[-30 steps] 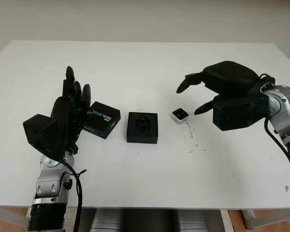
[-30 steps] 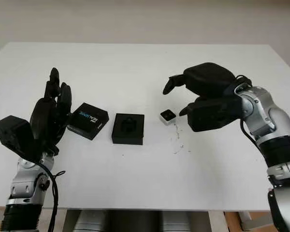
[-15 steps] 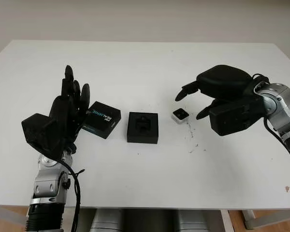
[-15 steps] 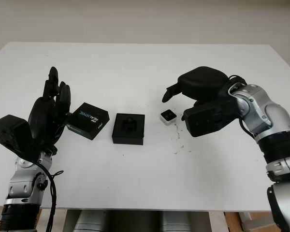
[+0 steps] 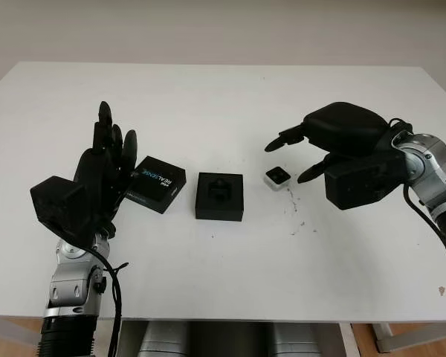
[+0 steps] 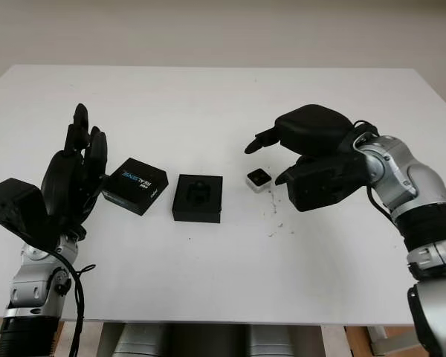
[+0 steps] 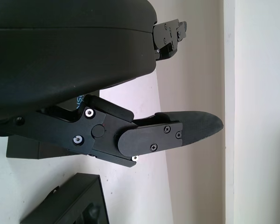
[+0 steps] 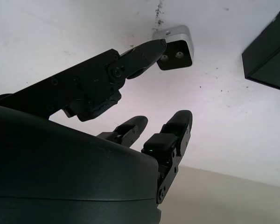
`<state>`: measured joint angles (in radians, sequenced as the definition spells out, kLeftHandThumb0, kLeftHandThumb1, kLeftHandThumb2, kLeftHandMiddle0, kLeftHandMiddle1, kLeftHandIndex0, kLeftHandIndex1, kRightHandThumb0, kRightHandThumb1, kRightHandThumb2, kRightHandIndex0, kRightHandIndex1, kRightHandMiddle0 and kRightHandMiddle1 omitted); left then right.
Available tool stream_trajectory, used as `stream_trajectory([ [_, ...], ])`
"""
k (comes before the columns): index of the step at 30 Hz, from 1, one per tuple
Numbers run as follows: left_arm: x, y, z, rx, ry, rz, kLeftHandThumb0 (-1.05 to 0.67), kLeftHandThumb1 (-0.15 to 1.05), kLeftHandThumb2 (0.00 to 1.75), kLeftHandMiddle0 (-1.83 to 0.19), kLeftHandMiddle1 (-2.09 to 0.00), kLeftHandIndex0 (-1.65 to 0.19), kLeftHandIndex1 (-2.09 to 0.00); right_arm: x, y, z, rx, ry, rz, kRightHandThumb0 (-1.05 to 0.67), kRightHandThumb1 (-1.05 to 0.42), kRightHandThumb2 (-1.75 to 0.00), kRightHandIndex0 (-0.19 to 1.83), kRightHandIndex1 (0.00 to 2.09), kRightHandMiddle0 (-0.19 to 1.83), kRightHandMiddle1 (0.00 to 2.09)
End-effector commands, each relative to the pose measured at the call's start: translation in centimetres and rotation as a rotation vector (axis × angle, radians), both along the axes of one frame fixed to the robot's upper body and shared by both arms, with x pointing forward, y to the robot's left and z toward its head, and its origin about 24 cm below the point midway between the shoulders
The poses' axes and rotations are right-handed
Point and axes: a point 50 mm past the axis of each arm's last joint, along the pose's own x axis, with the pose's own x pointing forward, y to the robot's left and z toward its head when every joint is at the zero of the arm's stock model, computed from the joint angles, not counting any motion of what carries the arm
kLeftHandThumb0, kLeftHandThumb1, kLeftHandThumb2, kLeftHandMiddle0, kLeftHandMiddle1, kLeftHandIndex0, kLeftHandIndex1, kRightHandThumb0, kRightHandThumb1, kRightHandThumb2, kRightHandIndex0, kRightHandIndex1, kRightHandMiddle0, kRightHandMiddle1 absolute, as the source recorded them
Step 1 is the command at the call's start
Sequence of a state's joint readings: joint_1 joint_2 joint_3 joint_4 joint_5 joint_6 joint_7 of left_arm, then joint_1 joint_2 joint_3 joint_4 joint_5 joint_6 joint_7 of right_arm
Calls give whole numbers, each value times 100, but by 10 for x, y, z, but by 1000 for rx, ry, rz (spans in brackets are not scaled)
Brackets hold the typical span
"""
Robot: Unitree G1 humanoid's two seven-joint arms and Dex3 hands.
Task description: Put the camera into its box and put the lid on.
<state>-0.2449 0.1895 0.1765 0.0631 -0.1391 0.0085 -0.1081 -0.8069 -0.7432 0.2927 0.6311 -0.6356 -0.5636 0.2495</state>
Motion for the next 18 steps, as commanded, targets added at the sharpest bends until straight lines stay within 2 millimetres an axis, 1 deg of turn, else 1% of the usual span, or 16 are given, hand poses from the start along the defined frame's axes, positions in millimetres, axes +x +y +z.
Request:
stream_trajectory([
  [1,0,0,5,8,-15,-1,-72,105,54,19,0,19,0,2,2,-3,24,-5,2,-40,-78,-5,59,12,62,22],
  [7,1,0,4,8,-13,-3,-71,105,54,19,0,19,0,4,2,-10,-18,-48,-8,-49,-77,-5,48,5,60,18],
  [9,1,0,4,13,-12,-2,-71,105,55,19,0,19,0,5,2,-11,-34,-41,-13,-49,-79,-6,41,2,57,15],
  [15,3,0,5,8,-18,5,-72,105,55,19,0,19,0,10,2,-16,-71,-1,-43,-49,-80,-6,35,1,55,12],
  [18,3,-1,6,4,-21,2,-72,105,55,19,0,19,0,12,2,-19,-99,31,-63,-51,-82,-6,29,0,50,8],
])
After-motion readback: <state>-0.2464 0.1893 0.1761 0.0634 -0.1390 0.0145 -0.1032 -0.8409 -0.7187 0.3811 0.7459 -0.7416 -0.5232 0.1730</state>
